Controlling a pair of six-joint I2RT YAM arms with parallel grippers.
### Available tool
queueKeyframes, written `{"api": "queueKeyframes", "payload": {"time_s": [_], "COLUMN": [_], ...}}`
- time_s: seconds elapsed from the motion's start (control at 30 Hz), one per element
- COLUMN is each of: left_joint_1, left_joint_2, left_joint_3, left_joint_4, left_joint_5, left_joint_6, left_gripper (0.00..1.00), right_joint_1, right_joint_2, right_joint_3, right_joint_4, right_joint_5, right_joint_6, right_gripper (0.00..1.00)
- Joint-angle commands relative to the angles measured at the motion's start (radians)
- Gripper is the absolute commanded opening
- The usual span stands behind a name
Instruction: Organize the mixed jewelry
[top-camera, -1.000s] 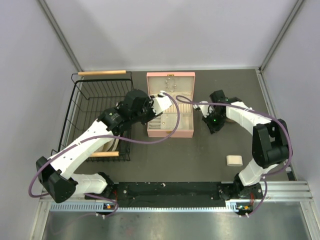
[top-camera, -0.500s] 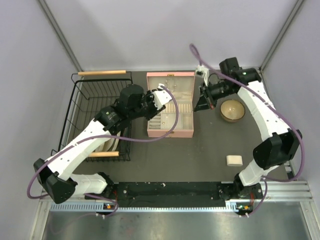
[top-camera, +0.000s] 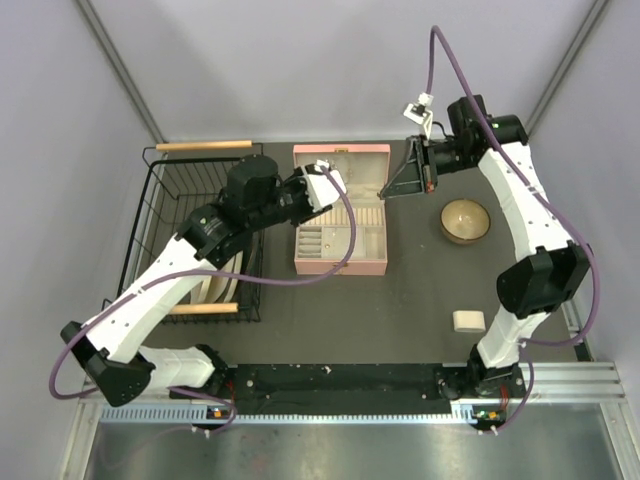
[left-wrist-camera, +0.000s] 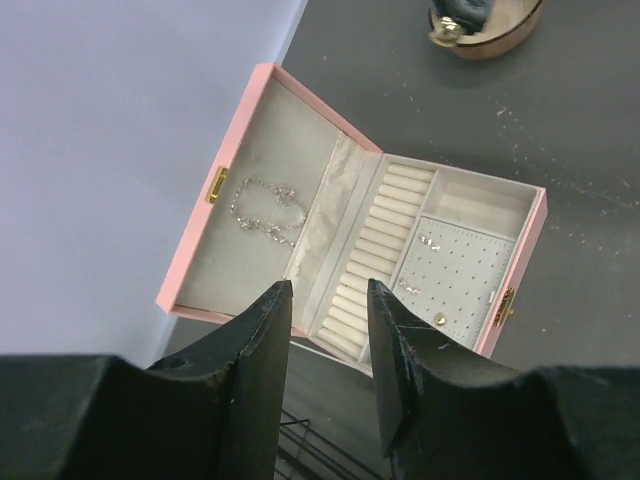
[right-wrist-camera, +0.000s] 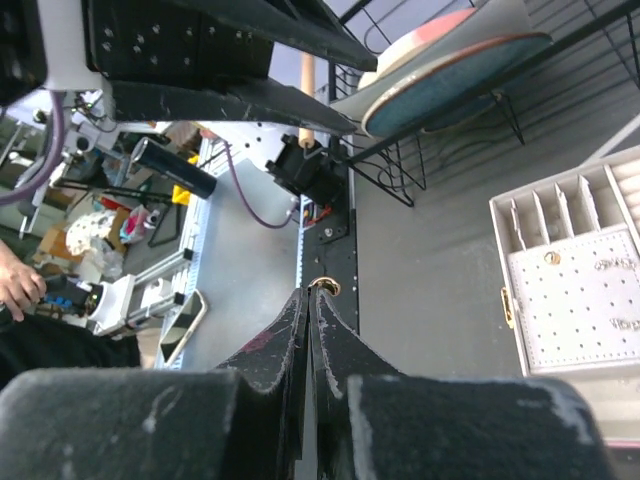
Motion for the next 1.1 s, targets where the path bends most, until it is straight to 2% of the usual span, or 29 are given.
{"api": "queueKeyframes", "payload": {"time_s": [0.0, 0.2, 0.43, 0.7, 1.07], "left_joint_1": [-0.027, -0.035, -0.050, -0.093, -0.098], "left_joint_2": [-0.065, -0.097, -0.073, -0.040, -0.017], "left_joint_3": [-0.006, -0.064, -0.080, -0.080, -0.098], "left_joint_4": [-0.004, 0.230, 0.316, 0.327, 0.399], "left_joint_5": [0.017, 0.196, 0.359, 0.413, 0.376], "left_joint_6": [0.175, 0.206, 0.262, 0.373, 0.384], "left_gripper": [0.42, 0.44, 0.46, 0.45, 0.46], "right_joint_1": [0.001, 0.001, 0.001, 0.024, 0.058], "right_joint_2": [0.013, 0.024, 0.014, -0.009, -0.064], "right_joint_3": [0.089, 0.145, 0.148, 0.142, 0.100], "right_joint_4": [-0.118, -0.114, -0.103, -0.092, -0.075], "right_joint_5": [-0.163, -0.202, -0.208, -0.220, -0.218], "right_joint_6": [-0.001, 0.032, 0.072, 0.100, 0.109], "right_gripper": [0.00, 0.00, 0.00, 0.00, 0.00]}}
